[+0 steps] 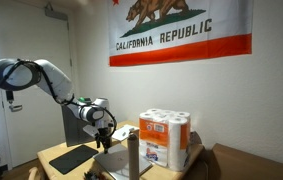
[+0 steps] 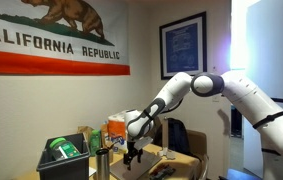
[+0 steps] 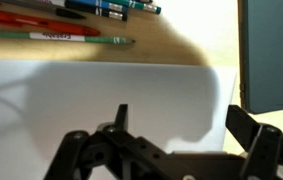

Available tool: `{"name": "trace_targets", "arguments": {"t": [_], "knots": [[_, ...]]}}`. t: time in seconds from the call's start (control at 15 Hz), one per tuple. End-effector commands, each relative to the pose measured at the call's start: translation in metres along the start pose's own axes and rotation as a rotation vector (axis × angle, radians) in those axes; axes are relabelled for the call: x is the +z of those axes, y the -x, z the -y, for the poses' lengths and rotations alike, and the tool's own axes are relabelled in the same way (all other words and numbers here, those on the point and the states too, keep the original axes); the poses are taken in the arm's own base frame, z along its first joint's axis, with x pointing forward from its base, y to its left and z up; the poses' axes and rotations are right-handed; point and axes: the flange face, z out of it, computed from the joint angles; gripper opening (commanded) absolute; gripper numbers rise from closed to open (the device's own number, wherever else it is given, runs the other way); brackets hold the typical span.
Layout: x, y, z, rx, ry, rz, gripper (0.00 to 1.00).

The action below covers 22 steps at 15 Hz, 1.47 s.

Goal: Close the laptop.

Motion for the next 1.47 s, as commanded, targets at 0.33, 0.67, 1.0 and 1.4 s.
{"name": "trace_targets", "arguments": {"t": [0.33, 0.67, 1.0, 1.4], "knots": [[-0.133, 0.014, 0.017, 0.055, 0.100, -0.117, 1.00], [-0.199, 0.032, 0.041, 0.105, 0.179, -0.187, 1.00], [-0.217, 0.031, 0.054, 0.101, 0.165, -0.194, 1.00], [-0.206, 0.028, 0.052, 0.103, 0.169, -0.180, 1.00]]}}
